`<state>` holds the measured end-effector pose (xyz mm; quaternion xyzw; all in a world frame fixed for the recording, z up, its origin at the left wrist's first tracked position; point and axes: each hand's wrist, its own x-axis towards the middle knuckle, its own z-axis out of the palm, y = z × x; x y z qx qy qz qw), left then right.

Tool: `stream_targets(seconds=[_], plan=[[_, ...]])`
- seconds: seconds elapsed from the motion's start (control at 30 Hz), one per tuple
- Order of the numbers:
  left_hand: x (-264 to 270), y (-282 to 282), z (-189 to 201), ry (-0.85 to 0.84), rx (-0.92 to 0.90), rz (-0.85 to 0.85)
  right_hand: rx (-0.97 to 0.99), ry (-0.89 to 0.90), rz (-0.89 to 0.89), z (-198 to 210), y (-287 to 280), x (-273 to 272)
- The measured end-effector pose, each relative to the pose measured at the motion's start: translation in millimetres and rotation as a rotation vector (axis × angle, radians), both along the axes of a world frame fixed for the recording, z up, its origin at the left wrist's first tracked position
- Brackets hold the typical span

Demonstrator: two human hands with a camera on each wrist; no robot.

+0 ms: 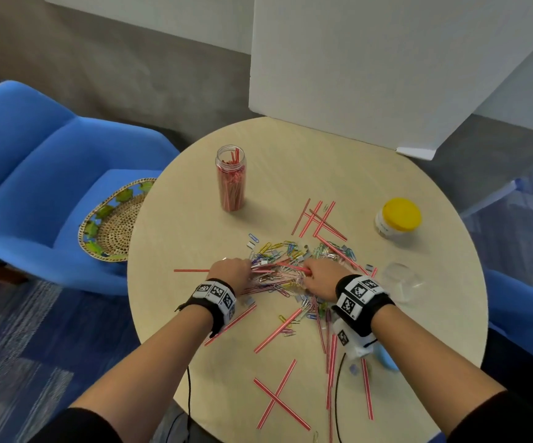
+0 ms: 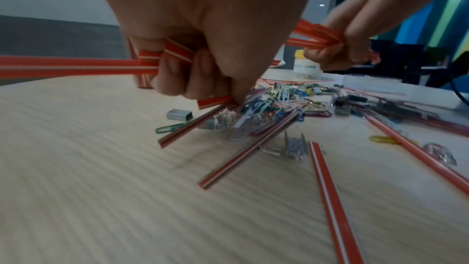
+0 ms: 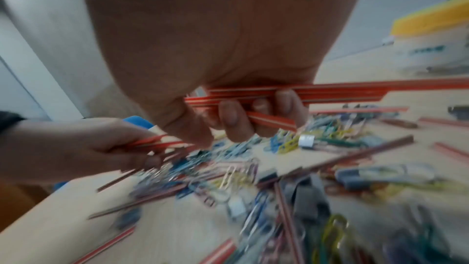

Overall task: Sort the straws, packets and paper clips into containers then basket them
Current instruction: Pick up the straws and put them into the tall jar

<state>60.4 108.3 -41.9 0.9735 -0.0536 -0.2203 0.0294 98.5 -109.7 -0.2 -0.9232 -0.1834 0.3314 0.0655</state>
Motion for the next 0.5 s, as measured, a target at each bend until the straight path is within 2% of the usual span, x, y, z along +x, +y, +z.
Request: stream_targets(seconds=[0.13,0.27,0.4,0.5], plan=[[1.6,13.0,2.1,-0.005,-0.191,0.117,-0.012,0.084,0.103,-6.1,12.2,-28.6],[1.0,26.4,2.4,-0.076,-0.418,0.285,-0.01,0.104,0.11,-11.9,29.7,-43.7],[0.5,35.4,5.9,-0.08,-0.575,0.404,0.069,0.125,0.244,-10.4,40.6,-55.0],[-5.5,37.9,10.8,-0.085,-0.734,0.481,-0.023,0.087,0.409,-12.5,46.3,-65.3]])
